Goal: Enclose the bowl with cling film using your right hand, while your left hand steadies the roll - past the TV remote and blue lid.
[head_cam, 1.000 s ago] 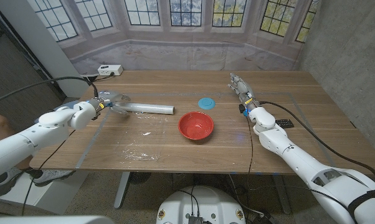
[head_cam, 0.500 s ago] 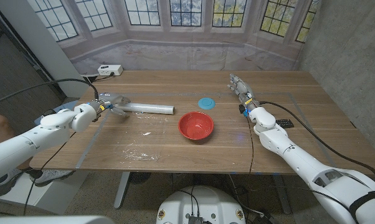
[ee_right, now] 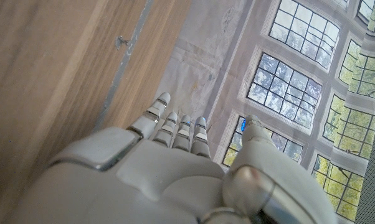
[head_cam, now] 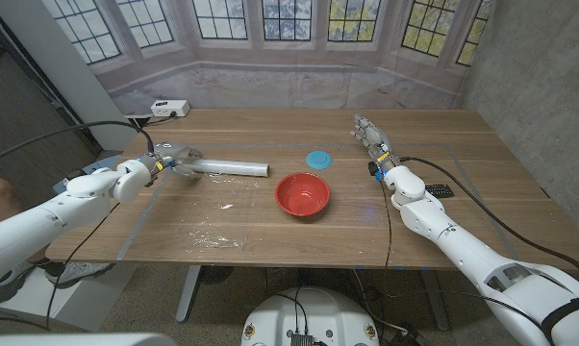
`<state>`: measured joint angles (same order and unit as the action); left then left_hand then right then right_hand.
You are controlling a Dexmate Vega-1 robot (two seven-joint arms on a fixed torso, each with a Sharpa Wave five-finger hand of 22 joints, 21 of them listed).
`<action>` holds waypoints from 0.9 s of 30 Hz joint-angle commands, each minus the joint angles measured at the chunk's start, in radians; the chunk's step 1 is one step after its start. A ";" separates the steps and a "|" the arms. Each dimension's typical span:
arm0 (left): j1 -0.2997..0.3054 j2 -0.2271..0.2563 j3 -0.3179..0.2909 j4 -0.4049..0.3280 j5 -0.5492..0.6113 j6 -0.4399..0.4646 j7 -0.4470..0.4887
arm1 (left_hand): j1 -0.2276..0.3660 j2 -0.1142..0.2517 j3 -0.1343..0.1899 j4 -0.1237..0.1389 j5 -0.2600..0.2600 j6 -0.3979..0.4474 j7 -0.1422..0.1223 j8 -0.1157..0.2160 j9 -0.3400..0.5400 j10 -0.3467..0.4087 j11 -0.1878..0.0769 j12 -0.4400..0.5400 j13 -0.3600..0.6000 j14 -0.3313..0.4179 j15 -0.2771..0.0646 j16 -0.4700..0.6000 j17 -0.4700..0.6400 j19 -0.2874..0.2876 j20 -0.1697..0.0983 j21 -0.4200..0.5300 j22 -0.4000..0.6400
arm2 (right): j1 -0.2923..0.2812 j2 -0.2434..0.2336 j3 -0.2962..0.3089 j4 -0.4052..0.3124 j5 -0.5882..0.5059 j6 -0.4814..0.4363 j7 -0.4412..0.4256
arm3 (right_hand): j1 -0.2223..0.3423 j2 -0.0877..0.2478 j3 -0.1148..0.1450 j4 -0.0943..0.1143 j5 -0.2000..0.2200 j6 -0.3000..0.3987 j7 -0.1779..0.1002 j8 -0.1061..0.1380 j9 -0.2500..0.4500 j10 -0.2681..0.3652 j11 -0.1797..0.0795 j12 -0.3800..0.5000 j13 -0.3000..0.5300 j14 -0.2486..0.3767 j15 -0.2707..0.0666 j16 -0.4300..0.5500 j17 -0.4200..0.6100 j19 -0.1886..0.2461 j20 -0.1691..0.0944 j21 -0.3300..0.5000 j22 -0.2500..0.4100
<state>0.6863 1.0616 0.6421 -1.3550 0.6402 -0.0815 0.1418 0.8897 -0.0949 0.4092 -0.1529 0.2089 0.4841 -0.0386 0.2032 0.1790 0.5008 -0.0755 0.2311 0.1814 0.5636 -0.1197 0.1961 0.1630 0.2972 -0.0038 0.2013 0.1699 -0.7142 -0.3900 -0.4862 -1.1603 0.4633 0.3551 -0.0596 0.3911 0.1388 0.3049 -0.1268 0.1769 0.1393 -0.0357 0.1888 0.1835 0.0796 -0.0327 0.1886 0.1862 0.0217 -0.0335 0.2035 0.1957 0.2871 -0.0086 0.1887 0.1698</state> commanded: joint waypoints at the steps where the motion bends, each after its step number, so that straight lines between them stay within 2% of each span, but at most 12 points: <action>1: -0.021 -0.018 0.021 0.024 0.008 -0.008 0.022 | 0.027 0.019 0.008 0.002 -0.004 0.031 -0.001 0.006 0.006 0.036 -0.016 0.001 0.003 0.042 -0.009 0.008 0.004 0.015 -0.002 0.006 0.003 | -0.002 0.001 0.001 -0.001 0.003 -0.004 -0.001 | 0.009 0.005 0.001 -0.005 0.004 0.012 0.002 0.005 0.002 0.011 0.002 0.005 0.003 0.003 -0.035 0.003 0.000 -0.002 0.005 0.005 0.003; 10: -0.008 -0.019 0.022 0.016 0.008 0.012 0.045 | 0.049 0.030 0.026 -0.003 -0.007 0.101 -0.010 0.017 0.006 0.100 -0.032 0.007 0.004 0.134 -0.037 0.016 0.005 0.057 -0.020 0.011 0.003 | 0.016 0.011 -0.005 0.030 0.007 0.000 0.020 | 0.011 0.006 0.001 -0.006 0.004 0.013 0.002 0.005 0.002 0.011 0.002 0.005 0.003 0.004 -0.035 0.003 0.000 -0.002 0.005 0.005 0.003; 27: -0.021 -0.044 0.044 0.044 0.017 0.022 0.061 | 0.070 0.026 0.038 -0.009 -0.009 0.129 -0.017 0.016 0.007 0.132 -0.037 0.006 0.005 0.172 -0.047 0.011 0.004 0.071 -0.024 0.008 0.003 | 0.025 0.022 -0.006 0.066 0.018 0.006 0.036 | 0.012 0.008 0.001 -0.006 0.004 0.013 0.002 0.005 0.002 0.012 0.001 0.005 0.003 0.003 -0.037 0.003 0.000 -0.002 0.006 0.005 0.003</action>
<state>0.6760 1.0337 0.6712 -1.3293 0.6516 -0.0634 0.1969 0.9044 -0.1094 0.4374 -0.1640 0.1994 0.6025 -0.0550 0.2165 0.1840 0.6221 -0.1109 0.2312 0.1840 0.7213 -0.1673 0.2051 0.1654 0.3575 -0.0285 0.2074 0.1699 -0.6937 -0.3742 -0.4918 -1.1141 0.4738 0.3561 -0.0332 0.3963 0.1439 0.3049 -0.1268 0.1769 0.1412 -0.0338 0.1888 0.1834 0.0832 -0.0363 0.1886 0.1862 0.0218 -0.0335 0.2035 0.1957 0.2870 -0.0088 0.1888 0.1698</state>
